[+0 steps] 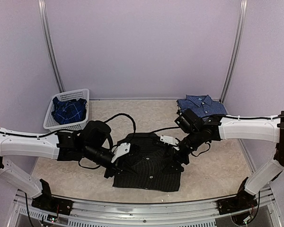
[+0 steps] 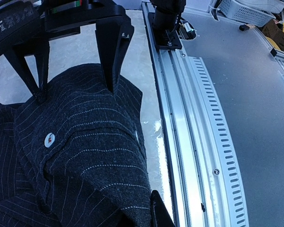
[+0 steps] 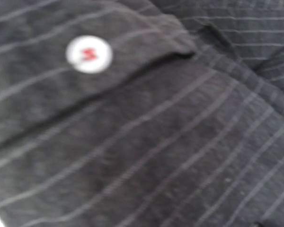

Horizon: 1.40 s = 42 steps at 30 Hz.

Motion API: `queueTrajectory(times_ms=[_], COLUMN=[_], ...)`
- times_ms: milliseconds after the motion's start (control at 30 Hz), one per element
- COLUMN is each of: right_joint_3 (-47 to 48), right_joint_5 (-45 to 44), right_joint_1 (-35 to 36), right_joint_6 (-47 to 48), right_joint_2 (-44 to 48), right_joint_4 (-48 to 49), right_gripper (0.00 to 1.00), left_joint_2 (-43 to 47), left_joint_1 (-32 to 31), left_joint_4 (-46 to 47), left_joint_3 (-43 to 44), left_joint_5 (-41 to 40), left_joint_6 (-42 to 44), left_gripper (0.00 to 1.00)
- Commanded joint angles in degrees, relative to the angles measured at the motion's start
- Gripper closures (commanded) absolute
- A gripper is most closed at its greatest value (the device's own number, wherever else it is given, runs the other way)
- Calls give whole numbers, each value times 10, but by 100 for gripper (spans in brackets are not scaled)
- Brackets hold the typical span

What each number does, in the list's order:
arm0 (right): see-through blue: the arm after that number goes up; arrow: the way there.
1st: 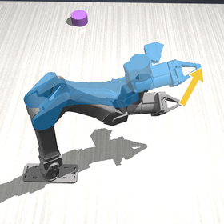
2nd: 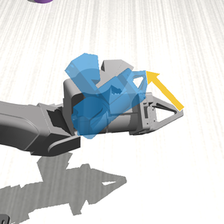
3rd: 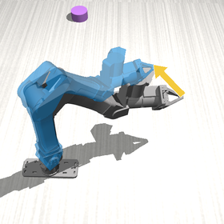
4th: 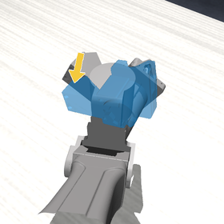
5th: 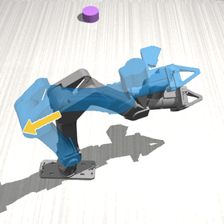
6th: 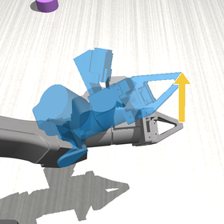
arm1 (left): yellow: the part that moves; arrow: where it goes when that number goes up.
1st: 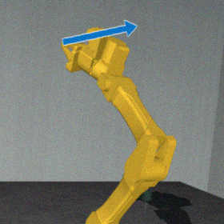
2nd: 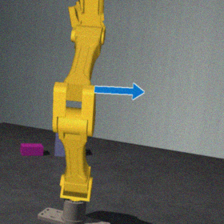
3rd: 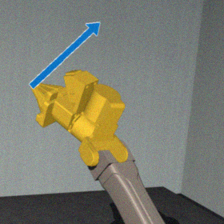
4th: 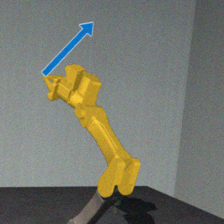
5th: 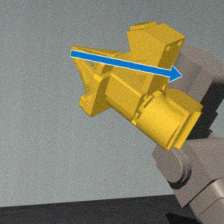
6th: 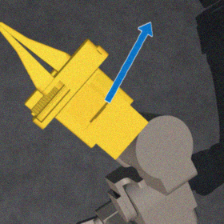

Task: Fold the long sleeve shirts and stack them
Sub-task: Smooth out the square-folded shirt at the center of the board.

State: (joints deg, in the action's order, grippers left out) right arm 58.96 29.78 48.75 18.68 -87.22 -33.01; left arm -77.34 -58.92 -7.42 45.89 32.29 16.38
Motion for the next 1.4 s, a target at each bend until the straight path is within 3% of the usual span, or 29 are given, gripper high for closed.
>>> queueTrajectory(times_ms=[0,200,367,800,867,1067,1367], right_joint_3=[7,7,-10,-30,-38,-21,64], right_joint_5=[-51,-45,0,27,30,30,105], right_joint_1=[4,5,7,13,13,10,-108], right_joint_6=[-2,5,-8,-92,-106,-133,-97], right_joint_2=[-6,-24,-31,22,47,98,1], right_joint_4=[9,-2,-3,-41,-42,-56,-114], right_gripper=[5,3,12,79,99,100,100], left_joint_2=[0,-17,-10,9,9,-5,-82], left_joint_1=[-11,-18,-17,-8,-5,16,105], left_joint_4=[-12,-22,-18,17,22,29,60], left_joint_3=[-5,-3,-5,-31,-33,-22,13], left_joint_5=[-2,-18,-24,-33,-30,0,117], left_joint_6=[13,16,16,-5,-8,-42,-134], left_gripper=[93,93,94,95,95,94,97])
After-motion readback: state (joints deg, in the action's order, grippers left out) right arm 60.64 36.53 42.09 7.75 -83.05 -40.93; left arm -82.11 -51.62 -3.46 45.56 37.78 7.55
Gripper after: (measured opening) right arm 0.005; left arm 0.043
